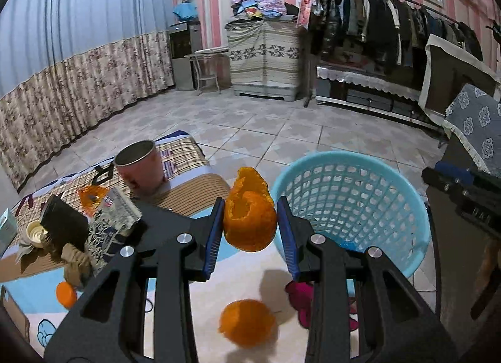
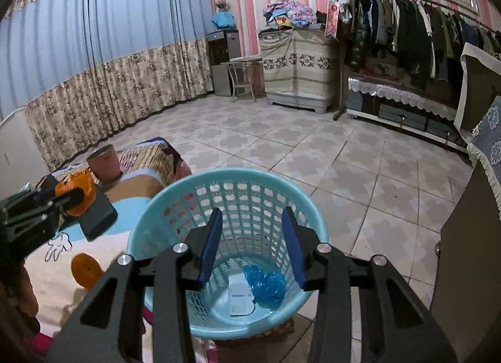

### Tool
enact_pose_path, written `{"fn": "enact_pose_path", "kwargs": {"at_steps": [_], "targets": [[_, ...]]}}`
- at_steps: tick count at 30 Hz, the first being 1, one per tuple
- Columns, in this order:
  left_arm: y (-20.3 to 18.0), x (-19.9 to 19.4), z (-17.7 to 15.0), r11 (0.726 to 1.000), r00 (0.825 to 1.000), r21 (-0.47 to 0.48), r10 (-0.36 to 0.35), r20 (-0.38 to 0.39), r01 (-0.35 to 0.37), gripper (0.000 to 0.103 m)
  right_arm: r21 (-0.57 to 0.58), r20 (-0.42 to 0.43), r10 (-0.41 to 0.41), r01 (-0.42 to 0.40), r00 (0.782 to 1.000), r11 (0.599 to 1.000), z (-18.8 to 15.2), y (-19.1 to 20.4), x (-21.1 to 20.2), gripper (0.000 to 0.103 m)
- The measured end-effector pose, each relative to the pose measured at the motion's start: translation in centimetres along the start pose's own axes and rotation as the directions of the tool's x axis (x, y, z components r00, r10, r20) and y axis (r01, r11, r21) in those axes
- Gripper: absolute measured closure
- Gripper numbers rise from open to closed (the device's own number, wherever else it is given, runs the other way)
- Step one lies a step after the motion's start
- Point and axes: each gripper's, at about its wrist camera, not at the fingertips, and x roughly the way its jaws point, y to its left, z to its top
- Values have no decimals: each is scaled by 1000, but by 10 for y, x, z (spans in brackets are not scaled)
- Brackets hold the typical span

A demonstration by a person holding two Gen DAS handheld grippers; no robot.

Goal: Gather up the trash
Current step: 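Carry the peel to the basket and open the right gripper to drop it, then grasp the whole tangerine on the bed with the right gripper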

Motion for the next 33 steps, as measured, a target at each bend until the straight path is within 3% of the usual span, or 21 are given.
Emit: {"fn": "enact_pose_path", "kwargs": {"at_steps": [4, 6, 8, 15, 21, 28, 30, 33], "targets": [[7, -3, -5, 1000, 1000, -14, 24, -13, -24, 70, -15, -14, 25, -25, 1000, 1000, -11, 17, 4, 61], [24, -10, -10, 998, 999, -38, 46, -20, -46, 70, -21, -21, 44, -44, 999, 999, -17, 33, 7, 44], [46, -20, -19, 995, 996, -59, 81, -24, -83, 70, -35, -23, 69, -70, 997, 997, -24, 57, 10, 36], [122, -52, -48, 968, 976, -126, 211, -52, -216, 70, -131, -65, 169, -176, 983, 976, -46, 147, 17, 33], [168, -69, -72, 946, 962, -174, 264, -73, -273, 70, -193, -122, 193, -214, 974, 958, -65, 193, 27, 33], [192, -70, -92, 936, 957, -202, 273, -94, -287, 70, -172, -189, 247, -280, 950, 945, -76, 199, 37, 34], [193, -70, -93, 937, 958, -201, 273, -91, -286, 70, -188, -185, 253, -287, 950, 939, -77, 201, 36, 49], [188, -67, -94, 942, 960, -186, 268, -83, -279, 70, -186, -197, 278, -314, 940, 931, -76, 203, 36, 62]]}}
